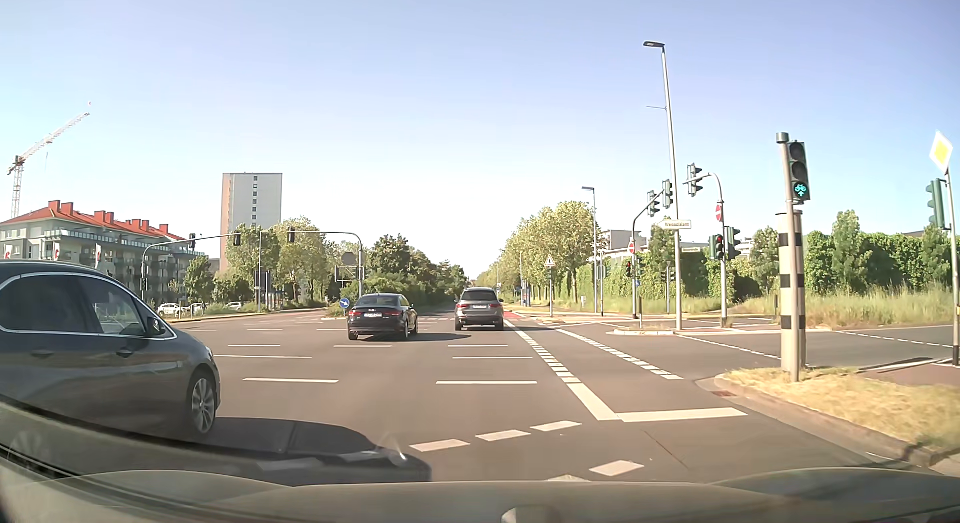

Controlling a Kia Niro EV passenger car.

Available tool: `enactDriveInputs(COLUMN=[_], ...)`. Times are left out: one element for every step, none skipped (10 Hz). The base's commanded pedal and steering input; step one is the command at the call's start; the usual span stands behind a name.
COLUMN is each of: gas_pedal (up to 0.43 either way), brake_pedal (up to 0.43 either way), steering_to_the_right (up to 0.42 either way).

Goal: Follow the waypoints while adhering to traffic rules and regulations

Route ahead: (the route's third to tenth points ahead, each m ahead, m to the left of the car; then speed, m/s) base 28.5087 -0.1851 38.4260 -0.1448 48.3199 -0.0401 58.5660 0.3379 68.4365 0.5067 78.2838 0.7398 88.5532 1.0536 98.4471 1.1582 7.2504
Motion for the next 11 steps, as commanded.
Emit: enactDriveInputs(gas_pedal=[0.390, 0.378, 0.358, 0.350, 0.339, 0.331, 0.331, 0.319, 0.319, 0.311, 0.311], brake_pedal=[0.000, 0.000, 0.000, 0.000, 0.000, 0.000, 0.000, 0.000, 0.000, 0.000, 0.000], steering_to_the_right=[0.000, 0.000, 0.000, 0.000, -0.001, -0.001, -0.001, -0.001, -0.001, -0.001, -0.001])
